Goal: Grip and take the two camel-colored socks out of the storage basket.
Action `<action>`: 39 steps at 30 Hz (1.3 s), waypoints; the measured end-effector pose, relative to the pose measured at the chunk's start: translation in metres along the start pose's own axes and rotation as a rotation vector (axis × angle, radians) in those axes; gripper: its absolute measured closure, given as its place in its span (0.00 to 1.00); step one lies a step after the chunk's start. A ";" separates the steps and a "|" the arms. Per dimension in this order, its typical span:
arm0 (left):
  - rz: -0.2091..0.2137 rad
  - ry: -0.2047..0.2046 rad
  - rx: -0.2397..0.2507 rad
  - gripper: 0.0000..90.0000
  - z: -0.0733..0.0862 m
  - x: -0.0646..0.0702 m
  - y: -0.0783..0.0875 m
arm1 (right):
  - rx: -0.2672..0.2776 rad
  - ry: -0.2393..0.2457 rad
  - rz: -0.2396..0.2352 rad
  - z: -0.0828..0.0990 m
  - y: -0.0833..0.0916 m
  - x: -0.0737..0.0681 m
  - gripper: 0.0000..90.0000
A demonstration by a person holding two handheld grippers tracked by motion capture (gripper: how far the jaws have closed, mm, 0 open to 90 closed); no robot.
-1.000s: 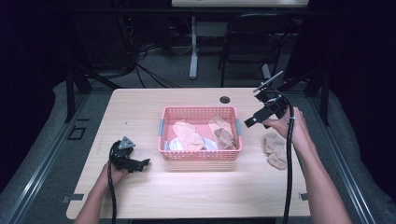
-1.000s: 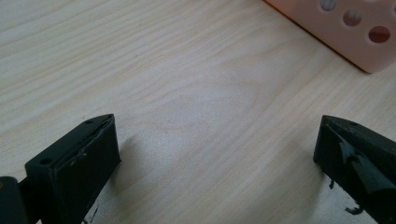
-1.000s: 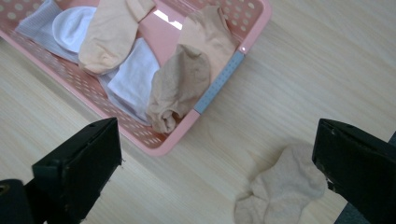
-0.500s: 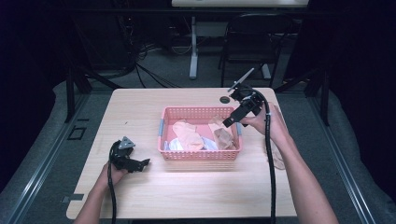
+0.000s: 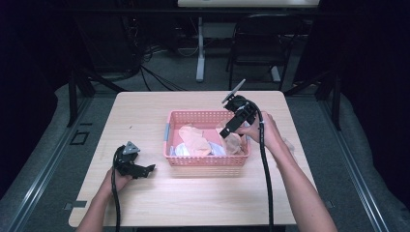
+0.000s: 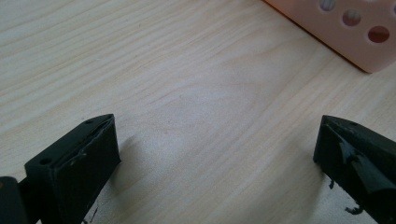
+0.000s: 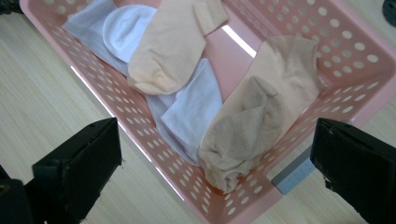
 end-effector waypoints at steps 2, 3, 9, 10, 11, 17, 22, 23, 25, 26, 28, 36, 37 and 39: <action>0.000 0.000 0.000 0.00 0.000 0.000 0.000 | -0.010 -0.006 -0.007 0.001 -0.007 0.002 0.02; 0.000 0.000 0.000 0.00 0.000 0.000 0.000 | -0.020 -0.009 -0.004 0.002 -0.010 0.003 0.02; 0.000 0.000 0.000 0.00 0.000 0.000 0.000 | -0.021 -0.019 -0.012 0.008 -0.031 0.007 0.08; 0.000 0.000 0.000 0.00 0.000 0.000 0.000 | -0.021 -0.019 -0.012 0.009 -0.034 0.008 0.09; 0.000 0.001 0.000 0.00 0.000 0.000 0.000 | -0.027 -0.012 -0.012 0.011 -0.037 0.009 0.11; 0.000 0.000 0.000 0.00 0.000 0.000 0.000 | -0.103 -0.028 0.028 0.018 -0.060 0.015 0.19; 0.000 0.000 0.000 0.00 0.000 0.000 0.000 | -0.132 -0.055 0.056 0.018 -0.073 0.021 0.32; 0.000 0.000 0.000 0.00 0.000 0.000 0.000 | -0.131 -0.062 0.063 0.019 -0.076 0.021 0.34; 0.000 0.000 0.000 0.00 0.000 0.000 0.000 | -0.168 -0.057 0.080 0.020 -0.082 0.022 0.38; 0.000 0.000 0.000 0.00 0.000 0.000 0.000 | -0.182 -0.049 0.085 0.020 -0.082 0.023 0.39; 0.000 0.000 0.000 0.00 0.000 0.000 0.000 | -0.177 -0.066 0.089 0.021 -0.086 0.022 0.41; 0.000 0.000 0.000 0.00 0.000 0.000 0.000 | -0.219 -0.061 0.121 0.023 -0.088 0.025 0.64; 0.000 0.000 0.000 0.00 0.000 0.000 0.000 | -0.211 -0.068 0.126 0.023 -0.089 0.025 0.68; 0.000 0.001 0.000 0.00 0.000 0.000 0.000 | -0.190 -0.078 0.132 0.024 -0.090 0.024 0.79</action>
Point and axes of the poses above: each handheld gripper's, and its own axes: y roughly backward along the jaws, z roughly out of its underside, x roughly to its right, the point moved 4 cm from there along -y, roughly forward along the jaws, and after that the axes turned 10 degrees about -y, right-handed, at the moved point
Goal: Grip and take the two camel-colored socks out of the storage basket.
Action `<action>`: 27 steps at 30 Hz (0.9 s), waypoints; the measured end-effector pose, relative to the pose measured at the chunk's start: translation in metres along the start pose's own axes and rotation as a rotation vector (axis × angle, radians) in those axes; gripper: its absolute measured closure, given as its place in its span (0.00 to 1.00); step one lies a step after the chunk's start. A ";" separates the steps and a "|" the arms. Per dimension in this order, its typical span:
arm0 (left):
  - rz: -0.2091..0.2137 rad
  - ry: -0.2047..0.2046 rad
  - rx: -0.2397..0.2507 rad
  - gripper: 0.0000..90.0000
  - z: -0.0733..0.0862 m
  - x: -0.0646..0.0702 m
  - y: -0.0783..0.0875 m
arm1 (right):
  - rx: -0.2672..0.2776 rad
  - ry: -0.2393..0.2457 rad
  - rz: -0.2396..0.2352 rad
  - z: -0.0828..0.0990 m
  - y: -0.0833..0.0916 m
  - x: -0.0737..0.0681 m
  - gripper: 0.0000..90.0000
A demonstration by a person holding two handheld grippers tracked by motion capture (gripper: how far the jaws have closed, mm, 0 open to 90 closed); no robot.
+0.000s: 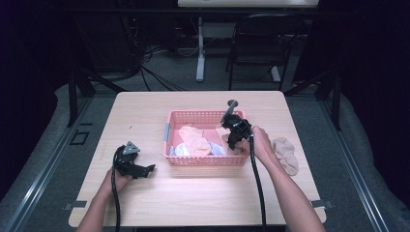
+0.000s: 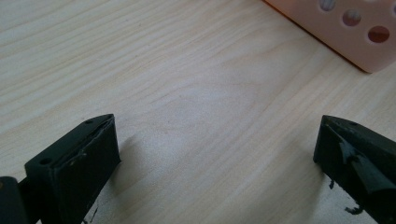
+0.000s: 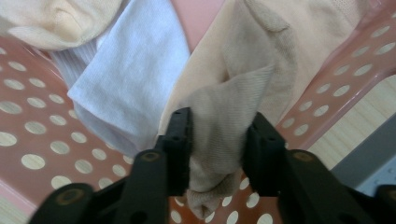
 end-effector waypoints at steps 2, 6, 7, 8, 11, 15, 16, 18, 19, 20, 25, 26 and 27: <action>0.000 0.000 0.000 0.00 0.000 0.000 0.000 | -0.009 0.009 0.006 0.001 0.002 0.000 0.84; 0.000 0.000 0.000 0.00 0.000 0.000 0.000 | 0.000 0.007 -0.009 0.002 0.008 0.001 0.89; 0.000 0.000 0.000 0.00 0.000 0.000 0.000 | 0.000 0.007 -0.009 0.002 0.008 0.001 0.89; 0.000 0.000 0.000 0.00 0.000 0.000 0.000 | 0.019 -0.003 -0.018 0.002 0.009 0.000 0.89; 0.000 0.000 0.000 0.00 0.000 0.000 0.000 | 0.025 0.008 -0.017 0.002 0.019 -0.001 0.90; 0.000 0.000 0.000 0.00 0.000 0.000 0.000 | 0.061 0.002 -0.027 0.002 0.030 -0.004 0.89; 0.000 0.000 0.000 0.00 0.000 0.000 0.000 | 0.064 0.016 -0.026 0.000 0.037 -0.004 0.89; 0.000 0.000 0.000 0.00 0.000 0.000 0.000 | 0.070 0.017 -0.023 0.000 0.040 -0.004 0.89; 0.000 0.000 0.000 0.00 0.000 0.000 0.000 | 0.074 0.016 -0.028 -0.001 0.044 -0.004 0.89; 0.000 0.000 0.000 0.00 0.000 0.000 0.000 | 0.075 0.013 -0.027 -0.002 0.046 -0.005 0.89; 0.001 -0.001 0.000 0.00 0.000 0.000 0.000 | 0.093 0.014 -0.024 -0.008 0.061 -0.005 0.89; 0.002 -0.002 0.000 0.00 0.000 0.000 0.000 | 0.097 0.015 -0.021 -0.009 0.063 -0.004 0.89; 0.002 -0.002 0.000 0.00 0.000 0.000 0.000 | 0.097 0.017 -0.021 -0.010 0.068 -0.004 0.89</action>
Point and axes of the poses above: each handheld gripper's, and its own axes: y roughly backward along the jaws, z roughly out of its underside, x roughly to its right, the point moved 4 cm from there along -y, roughly forward along the jaws, and after that the axes turned 10 degrees about -y, right-handed, at the moved point
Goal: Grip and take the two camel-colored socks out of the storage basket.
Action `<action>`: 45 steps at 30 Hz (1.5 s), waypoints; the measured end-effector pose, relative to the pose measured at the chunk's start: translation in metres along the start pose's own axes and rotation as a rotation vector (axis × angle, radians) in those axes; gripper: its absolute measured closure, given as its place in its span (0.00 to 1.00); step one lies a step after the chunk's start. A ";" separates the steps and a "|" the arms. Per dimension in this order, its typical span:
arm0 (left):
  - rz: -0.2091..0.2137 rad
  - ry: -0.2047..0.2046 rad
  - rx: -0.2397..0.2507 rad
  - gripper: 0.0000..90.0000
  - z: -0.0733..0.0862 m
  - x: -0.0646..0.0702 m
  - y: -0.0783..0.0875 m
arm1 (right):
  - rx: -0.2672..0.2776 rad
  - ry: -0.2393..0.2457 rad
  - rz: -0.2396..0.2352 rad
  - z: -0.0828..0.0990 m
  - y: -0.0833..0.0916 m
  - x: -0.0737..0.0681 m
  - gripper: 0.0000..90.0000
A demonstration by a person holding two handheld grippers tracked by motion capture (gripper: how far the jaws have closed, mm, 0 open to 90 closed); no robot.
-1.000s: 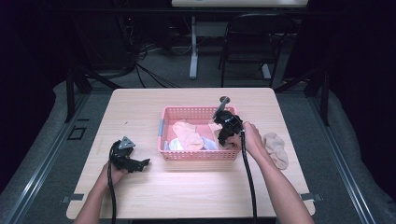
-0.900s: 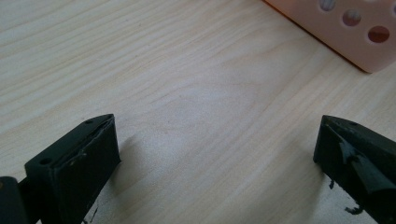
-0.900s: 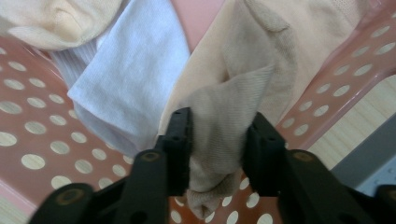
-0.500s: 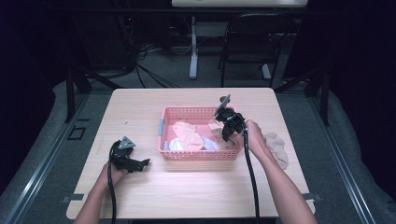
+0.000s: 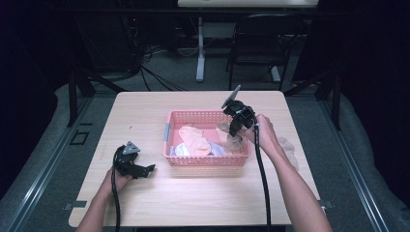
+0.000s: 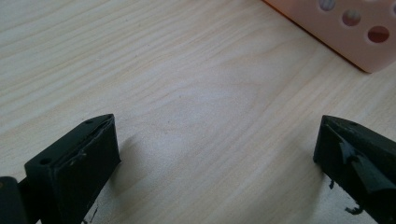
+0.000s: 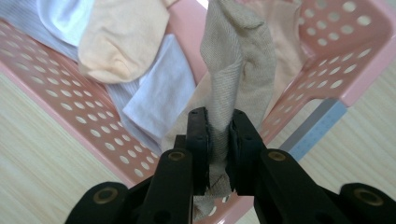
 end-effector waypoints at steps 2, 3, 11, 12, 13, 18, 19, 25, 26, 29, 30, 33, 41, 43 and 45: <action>0.000 0.000 0.000 0.00 0.000 0.000 0.000 | 0.018 -0.007 -0.006 -0.002 0.006 -0.002 0.89; -0.001 0.001 0.000 0.00 0.000 0.000 0.000 | 0.023 0.004 -0.006 -0.005 0.012 -0.003 0.89; -0.002 0.001 0.000 0.00 0.000 0.000 0.000 | 0.030 0.022 0.003 -0.011 0.023 -0.007 0.90; -0.003 0.001 0.001 0.00 0.000 0.000 0.000 | 0.037 0.026 0.000 -0.012 0.025 -0.008 0.90; -0.003 -0.002 0.000 0.00 0.000 0.000 0.000 | 0.037 0.028 -0.002 -0.012 0.027 -0.009 0.90; -0.003 -0.002 0.000 0.00 0.000 0.000 0.000 | 0.039 0.031 0.012 -0.010 0.034 -0.008 0.90; -0.003 -0.004 -0.001 0.00 0.001 0.000 0.001 | 0.043 0.031 0.008 -0.010 0.036 -0.008 0.90; -0.001 -0.003 -0.001 0.00 0.001 0.000 0.001 | 0.060 0.027 0.012 -0.006 0.053 -0.005 0.90; -0.001 -0.002 -0.001 0.00 0.001 0.001 0.001 | 0.064 0.026 0.012 -0.005 0.055 -0.004 0.90; -0.001 -0.003 -0.001 0.00 0.001 0.000 0.001 | 0.079 0.028 0.013 -0.001 0.063 -0.001 0.90; -0.001 -0.003 -0.001 0.00 0.001 0.000 0.001 | 0.079 0.028 0.013 -0.001 0.063 -0.001 0.90; 0.000 -0.003 0.000 0.00 0.000 0.000 0.001 | 0.083 0.019 0.014 0.003 0.068 0.002 0.90; 0.001 -0.004 0.000 0.00 0.000 0.000 0.000 | 0.099 0.005 0.019 0.014 0.082 0.014 0.90; 0.002 -0.005 0.000 0.00 0.000 0.000 0.000 | 0.101 0.002 0.016 0.016 0.084 0.017 0.90; 0.002 -0.005 0.000 0.00 0.000 0.000 0.000 | 0.110 -0.009 0.013 0.021 0.087 0.022 0.90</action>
Point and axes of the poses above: each handheld gripper's, and its own axes: y roughly backward along the jaws, z roughly out of its underside, x roughly to its right, the point moved 4 cm from there along -y, roughly forward along the jaws, and after that the axes turned 10 degrees about -y, right-handed, at the moved point
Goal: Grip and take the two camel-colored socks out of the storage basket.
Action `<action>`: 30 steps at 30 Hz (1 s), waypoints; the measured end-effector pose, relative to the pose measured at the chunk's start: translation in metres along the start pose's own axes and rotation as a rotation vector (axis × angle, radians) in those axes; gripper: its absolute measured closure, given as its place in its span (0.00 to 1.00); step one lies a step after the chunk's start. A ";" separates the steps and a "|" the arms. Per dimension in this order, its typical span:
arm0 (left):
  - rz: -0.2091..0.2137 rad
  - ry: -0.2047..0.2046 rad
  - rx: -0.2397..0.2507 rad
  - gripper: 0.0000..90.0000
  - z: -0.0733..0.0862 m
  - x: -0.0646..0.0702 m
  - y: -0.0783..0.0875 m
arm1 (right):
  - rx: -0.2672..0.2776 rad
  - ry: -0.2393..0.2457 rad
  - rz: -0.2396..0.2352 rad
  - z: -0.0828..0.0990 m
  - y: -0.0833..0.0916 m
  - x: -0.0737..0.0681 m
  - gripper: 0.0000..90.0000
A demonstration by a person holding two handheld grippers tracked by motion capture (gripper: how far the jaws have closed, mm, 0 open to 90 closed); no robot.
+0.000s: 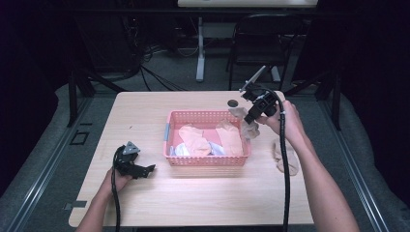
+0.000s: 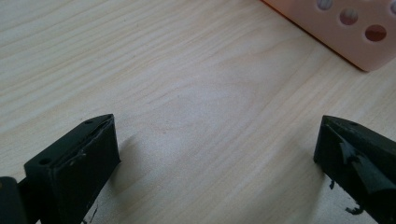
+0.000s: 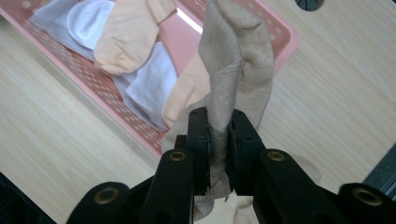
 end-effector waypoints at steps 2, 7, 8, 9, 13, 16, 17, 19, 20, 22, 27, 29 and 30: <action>0.000 0.000 0.000 0.00 0.000 0.000 0.000 | -0.005 -0.008 0.008 0.005 0.003 0.007 0.90; 0.000 0.000 0.000 0.00 0.000 0.000 0.000 | 0.005 -0.049 0.014 0.016 0.014 0.027 0.90; 0.000 0.000 0.000 0.00 0.000 0.000 0.000 | 0.008 -0.054 0.017 0.019 0.016 0.030 0.90; 0.001 0.001 0.001 0.00 0.000 0.000 0.000 | 0.008 -0.054 0.017 0.019 0.016 0.030 0.90; 0.001 0.000 0.001 0.00 0.000 0.000 0.000 | 0.009 -0.081 0.016 0.030 0.021 0.045 0.90; 0.001 0.000 0.001 0.00 0.000 0.000 0.000 | 0.005 -0.106 0.008 0.037 0.022 0.054 0.90; 0.001 0.000 0.001 0.00 0.000 0.000 0.000 | 0.005 -0.112 0.016 0.040 0.021 0.058 0.90; 0.001 0.000 0.001 0.00 0.000 0.000 0.000 | 0.001 -0.131 0.018 0.046 0.020 0.065 0.90; 0.001 0.000 0.001 0.00 0.000 0.000 0.000 | -0.002 -0.137 0.020 0.048 0.020 0.069 0.90; 0.001 0.000 0.001 0.00 0.000 0.000 0.000 | -0.001 -0.154 0.029 0.052 0.018 0.074 0.90; 0.001 -0.001 0.000 0.00 0.000 0.000 0.000 | -0.012 -0.201 0.050 0.065 0.007 0.093 0.90; 0.001 0.000 0.001 0.00 0.000 0.000 0.000 | -0.016 -0.211 0.064 0.067 0.005 0.095 0.90; 0.001 0.000 0.001 0.00 0.000 0.000 0.000 | -0.016 -0.220 0.059 0.070 0.000 0.097 0.90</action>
Point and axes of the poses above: each handheld gripper's, and its own axes: y roughly backward along the jaws, z roughly out of its underside, x roughly to its right, the point moved 4 cm from there along -y, roughly forward along the jaws, and after that the axes turned 10 degrees about -y, right-handed, at the moved point
